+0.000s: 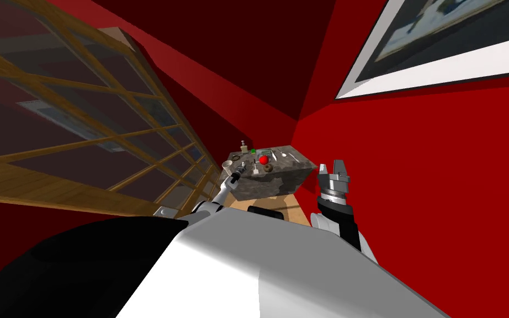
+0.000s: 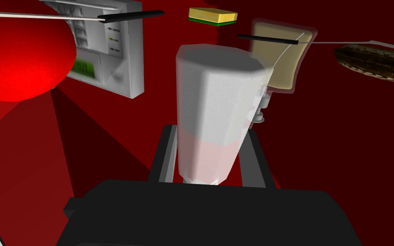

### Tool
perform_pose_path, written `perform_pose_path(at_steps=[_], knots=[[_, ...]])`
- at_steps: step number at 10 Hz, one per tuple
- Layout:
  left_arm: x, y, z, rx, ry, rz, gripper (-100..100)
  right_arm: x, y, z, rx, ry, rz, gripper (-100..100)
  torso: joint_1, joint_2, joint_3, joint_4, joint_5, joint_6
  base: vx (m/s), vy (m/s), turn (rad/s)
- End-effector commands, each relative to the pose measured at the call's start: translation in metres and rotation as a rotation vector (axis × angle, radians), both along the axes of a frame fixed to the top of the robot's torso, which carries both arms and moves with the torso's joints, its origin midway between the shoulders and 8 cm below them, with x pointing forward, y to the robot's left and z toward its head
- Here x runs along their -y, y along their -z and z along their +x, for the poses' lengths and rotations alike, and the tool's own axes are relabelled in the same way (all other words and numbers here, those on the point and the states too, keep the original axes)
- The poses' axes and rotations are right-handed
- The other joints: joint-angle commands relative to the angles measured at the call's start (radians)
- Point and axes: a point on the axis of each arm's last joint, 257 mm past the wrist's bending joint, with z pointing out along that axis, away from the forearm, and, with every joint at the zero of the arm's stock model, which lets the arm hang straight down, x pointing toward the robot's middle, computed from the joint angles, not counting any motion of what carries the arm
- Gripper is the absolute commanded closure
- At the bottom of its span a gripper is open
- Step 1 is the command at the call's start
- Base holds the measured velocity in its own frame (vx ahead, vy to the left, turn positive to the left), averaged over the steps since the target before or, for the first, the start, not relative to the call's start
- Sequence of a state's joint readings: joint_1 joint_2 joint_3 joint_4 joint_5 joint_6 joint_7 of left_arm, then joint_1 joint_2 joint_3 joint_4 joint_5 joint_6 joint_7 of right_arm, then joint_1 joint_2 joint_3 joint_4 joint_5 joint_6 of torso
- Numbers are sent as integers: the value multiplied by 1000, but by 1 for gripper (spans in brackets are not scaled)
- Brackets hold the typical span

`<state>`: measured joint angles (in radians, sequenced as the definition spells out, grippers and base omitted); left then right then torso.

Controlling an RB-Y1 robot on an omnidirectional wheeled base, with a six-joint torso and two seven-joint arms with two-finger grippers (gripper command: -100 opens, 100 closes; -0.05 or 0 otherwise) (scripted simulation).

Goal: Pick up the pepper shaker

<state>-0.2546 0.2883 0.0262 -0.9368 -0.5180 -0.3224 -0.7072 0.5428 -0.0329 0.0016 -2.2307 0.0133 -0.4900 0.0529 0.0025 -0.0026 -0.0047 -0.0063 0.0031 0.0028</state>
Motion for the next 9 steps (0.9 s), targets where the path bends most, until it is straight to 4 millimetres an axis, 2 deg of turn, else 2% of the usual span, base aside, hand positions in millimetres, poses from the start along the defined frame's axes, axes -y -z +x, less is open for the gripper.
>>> perform_pose_path(at_steps=[1, 2, 3, 5, 6, 7, 8, 9], knots=[[-40, 3, -8, -4, -52, 1, 100, 0, 0, 0, 0, 0, 0, 0, 0, 0, 0, 0, 0, 0, -83, -49, -370], [-65, 3, -13, -4, -84, 3, 100, 0, 0, 0, 0, 0, 0, 0, 0, 0, 0, -1, 0, 0, -106, -68, -412], [-70, 1, -13, -1, -94, 0, 100, 0, 0, 0, 0, 0, 0, 0, -2, 1, 0, -1, 0, 1, -70, -47, -116], [-123, -2, -27, 5, -166, 2, 100, 0, 0, 0, 0, 0, 0, 0, 1, -1, -1, -2, 1, -1, -60, -45, -286], [-124, -3, -27, 5, -167, 1, 100, 0, 0, 0, 0, 0, 0, 0, 1, -1, -1, -1, 0, -1, -50, -35, -120], [-150, -6, -35, 10, -203, 2, 100, 0, 0, 0, 0, 0, 0, 0, 1, -1, -1, -1, 1, -2, -55, -46, -251], [-138, -5, -29, 6, -186, 3, 100, 0, 0, 0, 0, 0, 0, 0, 1, -2, -1, -1, 1, 0, -27, -17, -60], [-140, -6, -30, 7, -189, 2, 0, 0, 0, 0, 0, 0, 0, 0, 2, -3, -2, -2, 1, -1, 0, 0, 0]])
